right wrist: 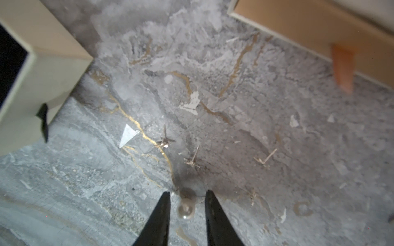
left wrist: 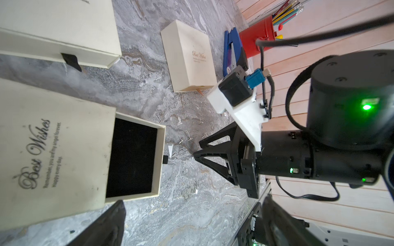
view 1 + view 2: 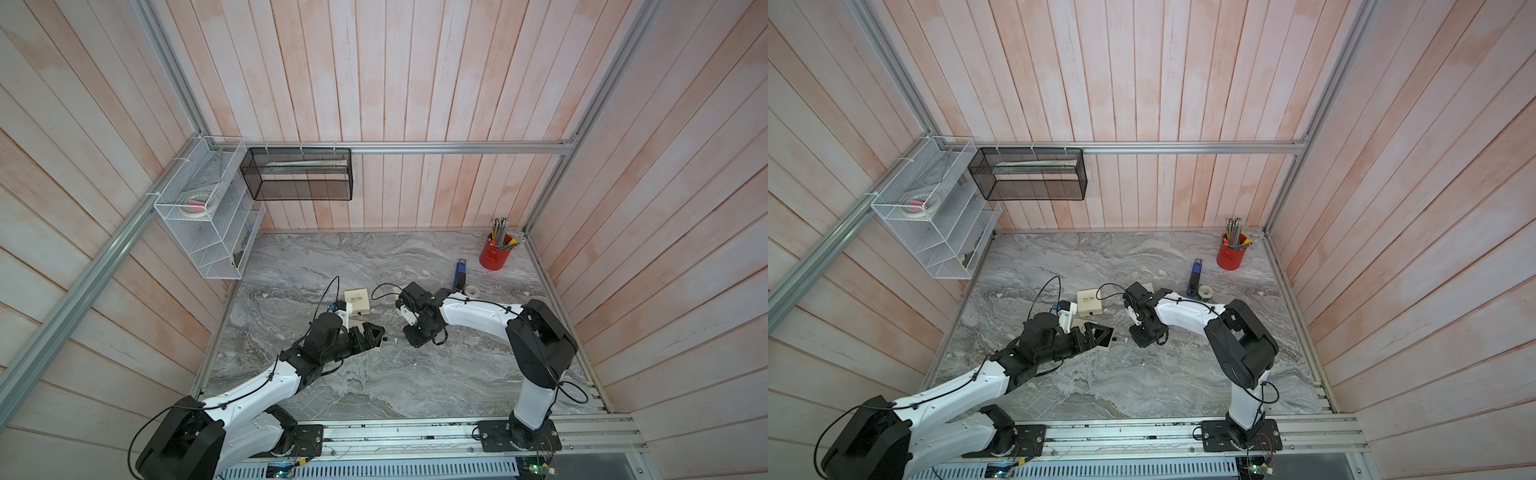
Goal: Place the earrings into the drawer-style jewelry box
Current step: Adjust the earring at the center of the board.
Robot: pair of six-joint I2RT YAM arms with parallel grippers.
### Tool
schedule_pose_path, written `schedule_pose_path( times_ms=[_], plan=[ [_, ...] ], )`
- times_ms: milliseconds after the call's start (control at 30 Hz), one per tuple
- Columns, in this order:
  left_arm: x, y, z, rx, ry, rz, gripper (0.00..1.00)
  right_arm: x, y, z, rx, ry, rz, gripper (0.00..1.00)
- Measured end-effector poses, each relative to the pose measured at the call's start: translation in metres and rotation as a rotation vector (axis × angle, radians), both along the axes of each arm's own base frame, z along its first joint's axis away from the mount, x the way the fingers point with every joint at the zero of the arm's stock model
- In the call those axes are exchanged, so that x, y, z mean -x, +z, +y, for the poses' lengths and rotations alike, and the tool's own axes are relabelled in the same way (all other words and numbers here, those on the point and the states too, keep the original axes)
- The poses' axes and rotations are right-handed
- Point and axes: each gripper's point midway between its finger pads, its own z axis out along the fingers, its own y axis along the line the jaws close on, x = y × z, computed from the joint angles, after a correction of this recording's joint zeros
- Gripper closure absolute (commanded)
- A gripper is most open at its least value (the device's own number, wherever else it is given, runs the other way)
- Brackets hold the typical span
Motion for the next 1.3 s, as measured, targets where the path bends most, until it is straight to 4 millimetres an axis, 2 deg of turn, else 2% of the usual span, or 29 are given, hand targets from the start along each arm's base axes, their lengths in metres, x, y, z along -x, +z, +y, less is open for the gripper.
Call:
schedule_pose_path(
  times_ms=[400,667,767,933,1300],
  plan=[
    [0.002,-0.008,-0.003,-0.008,-0.022,0.024,0.00,-0.001,-0.002,-0.004,0.031,-0.014,-0.013,0.71],
    [0.002,-0.012,-0.003,-0.020,-0.033,0.024,0.00,-0.002,-0.005,-0.007,0.048,-0.047,-0.014,0.76],
    [0.002,-0.014,-0.003,-0.028,-0.038,0.025,0.00,-0.003,-0.005,-0.008,0.049,-0.054,-0.014,0.76],
    [-0.001,-0.011,-0.006,-0.048,-0.050,0.021,0.00,-0.002,-0.005,-0.007,0.046,-0.060,-0.010,0.70],
    [0.001,-0.006,-0.013,-0.068,-0.090,-0.001,0.00,0.001,-0.005,-0.008,0.044,-0.059,0.006,0.70]
  ],
)
